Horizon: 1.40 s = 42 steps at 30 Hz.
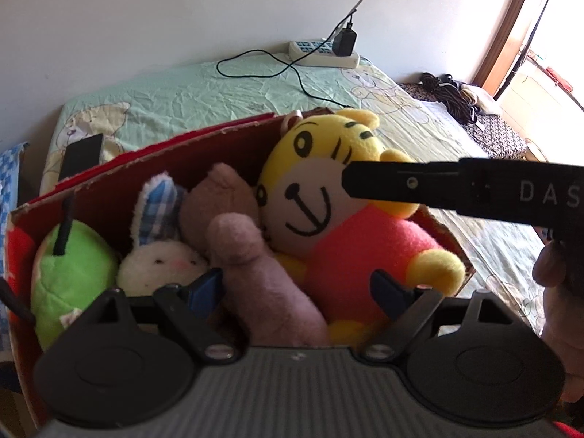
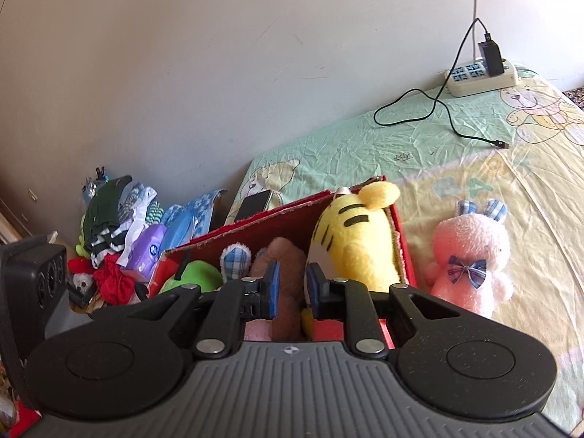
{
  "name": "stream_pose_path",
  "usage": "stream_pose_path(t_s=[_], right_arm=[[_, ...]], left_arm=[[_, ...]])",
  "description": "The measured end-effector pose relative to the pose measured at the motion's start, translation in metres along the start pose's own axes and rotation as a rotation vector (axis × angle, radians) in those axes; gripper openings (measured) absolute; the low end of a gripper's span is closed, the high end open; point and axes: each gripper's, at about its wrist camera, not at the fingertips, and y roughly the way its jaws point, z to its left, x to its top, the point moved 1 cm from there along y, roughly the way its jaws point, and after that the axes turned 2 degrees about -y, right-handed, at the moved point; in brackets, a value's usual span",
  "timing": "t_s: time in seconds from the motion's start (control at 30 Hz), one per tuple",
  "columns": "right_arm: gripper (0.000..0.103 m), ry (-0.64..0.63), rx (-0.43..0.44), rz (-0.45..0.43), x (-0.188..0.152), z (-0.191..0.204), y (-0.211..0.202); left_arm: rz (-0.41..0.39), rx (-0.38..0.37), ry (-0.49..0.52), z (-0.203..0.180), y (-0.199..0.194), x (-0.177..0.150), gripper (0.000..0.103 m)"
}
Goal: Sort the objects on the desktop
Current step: 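Raise the open right gripper up out of the red box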
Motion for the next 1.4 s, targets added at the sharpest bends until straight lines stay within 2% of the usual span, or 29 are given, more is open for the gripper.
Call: stream_pose_path(t_s=[0.3, 0.53, 1.03, 1.4], right_arm=[[0.019, 0.046, 0.002, -0.040, -0.001, -0.012, -0.014], [0.019, 0.089, 0.001, -0.023, -0.002, -0.019, -0.017], [0.020, 0.047, -0.043, -0.008, -0.011, -0.016, -0.018], [0.020, 0.039, 0.031, 0.033, -0.010, -0.029, -0.012]], left_arm=[[-0.005, 0.013, 0.033, -0.018, 0.006, 0.008, 0.089], [-0.009, 0.041, 0.029, -0.025, 0.009, 0.012, 0.091], [0.012, 0.072, -0.049, -0.019, 0.009, 0.015, 0.096], [0.004, 0.139, -0.116, -0.024, 0.008, 0.011, 0.099]])
